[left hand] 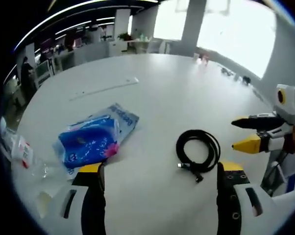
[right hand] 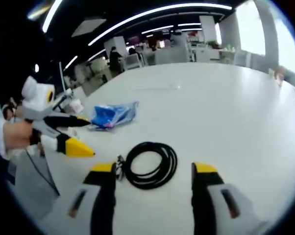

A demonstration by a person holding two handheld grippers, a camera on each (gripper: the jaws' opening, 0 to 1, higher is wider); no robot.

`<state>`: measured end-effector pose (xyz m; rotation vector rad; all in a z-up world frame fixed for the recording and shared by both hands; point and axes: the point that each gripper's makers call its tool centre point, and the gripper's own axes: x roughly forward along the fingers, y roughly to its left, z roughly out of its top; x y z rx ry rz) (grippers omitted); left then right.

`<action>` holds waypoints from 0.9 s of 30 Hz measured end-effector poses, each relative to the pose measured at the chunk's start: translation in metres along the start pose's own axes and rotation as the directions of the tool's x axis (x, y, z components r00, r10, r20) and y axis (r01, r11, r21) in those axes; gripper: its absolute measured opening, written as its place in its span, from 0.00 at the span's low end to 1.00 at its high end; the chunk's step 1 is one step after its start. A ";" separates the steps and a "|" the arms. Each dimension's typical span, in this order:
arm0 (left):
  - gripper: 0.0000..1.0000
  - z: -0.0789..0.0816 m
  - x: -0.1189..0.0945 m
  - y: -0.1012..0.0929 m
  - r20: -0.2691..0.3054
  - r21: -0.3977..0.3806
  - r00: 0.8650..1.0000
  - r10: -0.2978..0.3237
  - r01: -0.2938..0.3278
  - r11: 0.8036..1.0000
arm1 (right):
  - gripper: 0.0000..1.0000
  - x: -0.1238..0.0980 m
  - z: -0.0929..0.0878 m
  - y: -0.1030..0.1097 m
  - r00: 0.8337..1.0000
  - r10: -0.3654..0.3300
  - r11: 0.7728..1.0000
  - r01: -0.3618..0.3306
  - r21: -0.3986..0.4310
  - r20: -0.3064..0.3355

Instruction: Arrange the tabletop items into an orderly group along one side of the table until the central work area is clear of visible clutter.

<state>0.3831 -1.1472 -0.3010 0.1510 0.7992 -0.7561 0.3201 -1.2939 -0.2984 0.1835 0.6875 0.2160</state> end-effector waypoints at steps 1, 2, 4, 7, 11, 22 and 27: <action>0.90 0.001 -0.001 0.001 0.003 -0.001 1.000 0.001 -0.001 1.000 | 0.60 0.000 0.000 0.001 1.000 0.001 1.000 -0.001 -0.001 0.000; 0.90 0.002 -0.003 0.004 0.006 0.001 1.000 0.004 -0.004 1.000 | 0.60 0.001 0.001 0.004 1.000 0.005 1.000 -0.005 -0.003 0.000; 0.90 0.004 -0.007 0.011 0.012 0.005 1.000 0.009 -0.010 1.000 | 0.59 0.004 0.003 0.008 1.000 0.014 1.000 -0.014 -0.004 -0.001; 0.90 0.006 -0.012 0.022 0.019 0.000 0.999 0.029 -0.029 1.000 | 0.59 0.009 0.005 0.014 1.000 0.030 1.000 -0.030 -0.010 -0.004; 0.89 0.005 -0.021 0.045 0.024 -0.017 0.997 0.074 -0.074 0.997 | 0.58 0.017 0.008 0.022 0.999 0.051 0.998 -0.051 -0.023 -0.012; 0.86 -0.002 -0.037 0.077 0.024 -0.064 0.990 0.137 -0.136 0.989 | 0.56 0.035 0.015 0.039 0.995 0.094 0.995 -0.095 -0.042 -0.031; 0.85 0.000 -0.042 0.082 0.028 -0.074 0.990 0.140 -0.137 0.988 | 0.55 0.040 0.018 0.043 0.994 0.105 0.993 -0.107 -0.048 -0.042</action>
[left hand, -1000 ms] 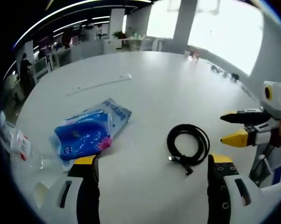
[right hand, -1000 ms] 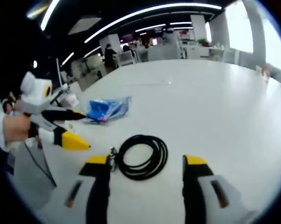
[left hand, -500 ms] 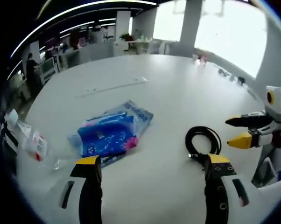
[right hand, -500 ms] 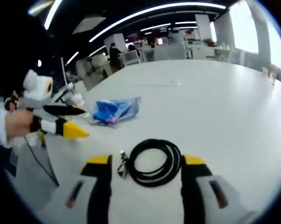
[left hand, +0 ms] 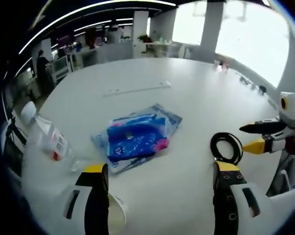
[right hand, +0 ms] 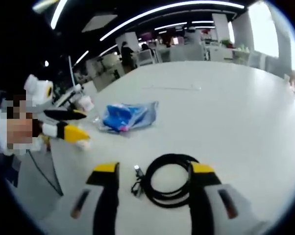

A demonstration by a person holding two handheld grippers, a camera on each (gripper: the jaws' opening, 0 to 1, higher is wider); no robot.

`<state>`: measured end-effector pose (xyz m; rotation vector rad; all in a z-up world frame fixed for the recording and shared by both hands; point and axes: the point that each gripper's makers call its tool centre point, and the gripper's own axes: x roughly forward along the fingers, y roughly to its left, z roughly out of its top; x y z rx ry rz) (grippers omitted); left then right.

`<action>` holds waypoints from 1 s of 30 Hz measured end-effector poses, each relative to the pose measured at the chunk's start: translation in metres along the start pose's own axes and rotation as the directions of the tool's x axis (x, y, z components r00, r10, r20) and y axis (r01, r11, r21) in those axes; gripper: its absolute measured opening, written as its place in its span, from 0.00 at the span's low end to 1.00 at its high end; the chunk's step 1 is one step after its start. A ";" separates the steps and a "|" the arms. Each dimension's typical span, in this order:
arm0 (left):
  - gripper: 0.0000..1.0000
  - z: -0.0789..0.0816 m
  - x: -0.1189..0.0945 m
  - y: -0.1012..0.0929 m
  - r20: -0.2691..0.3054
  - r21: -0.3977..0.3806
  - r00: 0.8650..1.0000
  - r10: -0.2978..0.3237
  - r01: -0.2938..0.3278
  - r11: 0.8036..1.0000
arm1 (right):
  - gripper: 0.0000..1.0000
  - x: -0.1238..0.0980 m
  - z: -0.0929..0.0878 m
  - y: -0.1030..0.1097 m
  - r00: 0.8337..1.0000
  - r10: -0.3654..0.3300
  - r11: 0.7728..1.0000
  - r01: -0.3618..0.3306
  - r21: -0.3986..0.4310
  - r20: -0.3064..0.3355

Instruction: Arrange the tabletop items into an orderly group along one side of the table until the central work area is clear of visible clutter.

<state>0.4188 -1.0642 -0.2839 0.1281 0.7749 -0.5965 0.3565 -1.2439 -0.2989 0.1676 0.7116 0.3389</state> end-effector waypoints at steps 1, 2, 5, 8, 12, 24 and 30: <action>0.84 0.001 -0.001 0.001 0.000 -0.002 1.000 -0.001 0.001 1.000 | 0.55 0.000 0.000 0.000 1.000 0.001 1.000 -0.001 0.000 0.000; 0.84 0.005 -0.001 0.006 0.006 0.001 1.000 0.007 -0.007 1.000 | 0.54 0.003 0.003 0.003 1.000 0.006 1.000 -0.006 -0.002 0.002; 0.83 0.011 -0.001 0.017 0.012 -0.007 1.000 0.017 -0.017 1.000 | 0.54 0.010 0.007 0.008 1.000 0.018 1.000 -0.018 -0.009 0.002; 0.82 0.016 0.001 0.025 0.012 -0.007 1.000 0.025 -0.025 1.000 | 0.54 0.017 0.012 0.014 1.000 0.030 0.999 -0.030 -0.017 0.000; 0.81 0.023 0.002 0.037 0.012 -0.011 0.999 0.033 -0.033 0.999 | 0.53 0.027 0.018 0.022 0.999 0.048 0.999 -0.049 -0.024 -0.004; 0.78 0.031 0.020 0.063 -0.008 -0.022 0.999 0.040 -0.041 0.999 | 0.52 0.062 0.039 0.039 0.996 0.087 0.995 -0.088 -0.048 -0.019; 0.75 0.032 0.033 0.072 -0.027 -0.027 0.999 0.034 -0.035 0.999 | 0.50 0.077 0.044 0.041 0.995 0.092 0.995 -0.093 -0.048 -0.027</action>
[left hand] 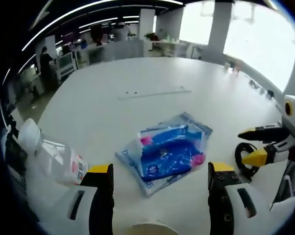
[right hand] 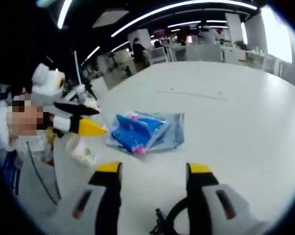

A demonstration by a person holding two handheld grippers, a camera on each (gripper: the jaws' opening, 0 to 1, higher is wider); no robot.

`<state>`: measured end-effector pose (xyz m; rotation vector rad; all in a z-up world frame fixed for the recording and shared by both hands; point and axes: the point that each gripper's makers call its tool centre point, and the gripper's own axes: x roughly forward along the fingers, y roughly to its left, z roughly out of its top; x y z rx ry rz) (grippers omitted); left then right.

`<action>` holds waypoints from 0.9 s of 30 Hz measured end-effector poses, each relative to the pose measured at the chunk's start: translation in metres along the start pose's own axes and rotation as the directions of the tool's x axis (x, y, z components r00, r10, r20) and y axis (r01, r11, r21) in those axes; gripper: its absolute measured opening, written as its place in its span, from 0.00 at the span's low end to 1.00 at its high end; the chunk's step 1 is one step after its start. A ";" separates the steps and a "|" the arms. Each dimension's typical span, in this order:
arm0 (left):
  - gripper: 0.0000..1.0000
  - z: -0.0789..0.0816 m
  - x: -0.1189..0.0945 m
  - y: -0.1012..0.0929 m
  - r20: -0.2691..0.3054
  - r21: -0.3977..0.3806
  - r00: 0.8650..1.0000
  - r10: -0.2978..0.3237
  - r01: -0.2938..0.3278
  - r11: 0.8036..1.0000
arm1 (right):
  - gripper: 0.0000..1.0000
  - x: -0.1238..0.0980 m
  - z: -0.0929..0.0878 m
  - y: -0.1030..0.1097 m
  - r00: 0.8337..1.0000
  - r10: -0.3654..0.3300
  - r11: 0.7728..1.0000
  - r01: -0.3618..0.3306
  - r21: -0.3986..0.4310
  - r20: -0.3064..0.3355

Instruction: Arrange the tabletop items into an orderly group along one side of the table until the central work area is clear of visible clutter.

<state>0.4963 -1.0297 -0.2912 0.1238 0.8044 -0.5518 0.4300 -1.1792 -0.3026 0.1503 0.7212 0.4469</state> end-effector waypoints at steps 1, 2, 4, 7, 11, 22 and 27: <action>0.75 0.000 0.002 0.001 -0.002 -0.002 1.000 0.000 0.000 1.000 | 0.50 0.002 0.000 0.000 1.000 0.000 1.000 0.000 0.001 -0.001; 0.74 0.000 0.003 0.003 -0.004 -0.004 1.000 0.000 0.000 1.000 | 0.50 0.005 0.001 0.000 1.000 0.001 1.000 -0.001 0.004 -0.003; 0.72 0.000 0.008 0.005 -0.009 -0.010 1.000 -0.006 0.006 1.000 | 0.50 0.009 0.003 0.000 1.000 0.001 1.000 -0.001 0.006 -0.002; 0.71 -0.002 0.014 0.008 -0.018 -0.015 1.000 -0.009 0.009 1.000 | 0.49 0.015 0.004 0.001 1.000 0.005 1.000 -0.005 0.010 -0.002; 0.70 -0.001 0.019 0.009 -0.022 -0.020 1.000 -0.015 0.014 1.000 | 0.48 0.023 0.006 0.002 1.000 0.006 1.000 -0.006 0.023 0.000; 0.59 -0.004 0.038 0.014 -0.054 -0.066 0.998 -0.030 0.026 0.997 | 0.42 0.045 0.005 0.007 1.000 0.010 0.998 -0.010 0.059 -0.010; 0.52 -0.006 0.044 0.017 -0.063 -0.072 0.998 -0.029 0.025 0.997 | 0.38 0.053 0.007 0.009 1.000 0.010 0.996 -0.010 0.090 -0.002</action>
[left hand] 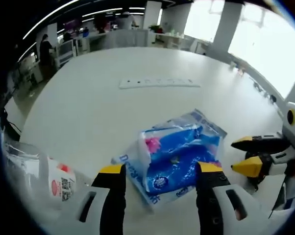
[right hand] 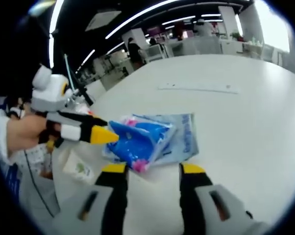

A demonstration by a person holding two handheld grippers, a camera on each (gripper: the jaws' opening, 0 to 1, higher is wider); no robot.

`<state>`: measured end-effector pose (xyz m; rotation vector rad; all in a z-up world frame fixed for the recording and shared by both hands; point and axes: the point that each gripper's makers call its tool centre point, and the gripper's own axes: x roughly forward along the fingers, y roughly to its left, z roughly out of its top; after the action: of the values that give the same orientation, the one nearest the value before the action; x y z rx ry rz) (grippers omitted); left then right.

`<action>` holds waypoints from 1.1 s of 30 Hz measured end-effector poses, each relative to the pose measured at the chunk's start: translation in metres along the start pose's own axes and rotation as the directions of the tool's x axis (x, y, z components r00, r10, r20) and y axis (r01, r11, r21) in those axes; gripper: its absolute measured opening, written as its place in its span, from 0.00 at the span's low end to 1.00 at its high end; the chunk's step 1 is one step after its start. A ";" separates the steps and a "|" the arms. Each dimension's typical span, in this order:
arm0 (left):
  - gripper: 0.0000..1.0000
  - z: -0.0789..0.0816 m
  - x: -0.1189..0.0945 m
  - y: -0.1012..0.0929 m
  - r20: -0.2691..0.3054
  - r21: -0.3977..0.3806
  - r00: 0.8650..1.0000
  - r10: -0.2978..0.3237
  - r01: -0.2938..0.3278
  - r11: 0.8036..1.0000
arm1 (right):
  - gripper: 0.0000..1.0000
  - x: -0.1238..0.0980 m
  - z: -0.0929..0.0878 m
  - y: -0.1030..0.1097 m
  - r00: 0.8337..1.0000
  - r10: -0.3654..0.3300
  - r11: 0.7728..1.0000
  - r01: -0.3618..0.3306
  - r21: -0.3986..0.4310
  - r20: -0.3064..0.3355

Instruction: Arrange the tabletop items into an orderly group along one side of the table until the central work area is clear of visible clutter.

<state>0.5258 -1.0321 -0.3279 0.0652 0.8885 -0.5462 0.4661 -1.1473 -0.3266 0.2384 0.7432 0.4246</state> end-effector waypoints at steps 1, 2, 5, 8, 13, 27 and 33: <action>0.51 -0.001 0.002 0.001 -0.005 -0.002 1.000 0.001 -0.001 1.000 | 0.37 0.002 0.000 0.000 1.000 0.002 1.000 -0.002 0.004 0.000; 0.51 -0.001 0.003 0.002 -0.009 -0.003 1.000 0.004 -0.004 1.000 | 0.37 0.005 -0.001 0.001 1.000 0.005 1.000 -0.005 0.008 -0.005; 0.47 -0.003 0.006 0.005 -0.018 -0.013 1.000 0.010 -0.010 1.000 | 0.36 0.008 -0.003 0.003 1.000 0.008 1.000 -0.008 0.005 -0.013; 0.39 -0.005 0.008 0.005 -0.031 -0.040 1.000 -0.001 0.000 0.999 | 0.31 0.012 -0.004 0.003 1.000 0.011 1.000 -0.011 0.012 -0.018; 0.33 -0.009 0.011 0.004 -0.046 -0.066 0.999 -0.010 0.007 0.998 | 0.24 0.017 -0.005 0.006 1.000 0.022 0.999 -0.022 0.042 -0.013; 0.08 -0.015 0.007 0.003 -0.071 -0.083 0.997 0.004 -0.010 0.996 | 0.02 0.028 -0.013 -0.003 1.000 -0.003 0.998 0.005 0.059 -0.025; 0.00 -0.021 0.003 0.005 -0.099 -0.072 0.995 0.013 -0.020 0.997 | 0.00 0.019 -0.007 -0.004 1.000 -0.006 0.997 0.006 0.076 0.002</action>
<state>0.5145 -1.0235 -0.3440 0.0333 1.0026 -0.4982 0.4748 -1.1417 -0.3437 0.3076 0.7589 0.3907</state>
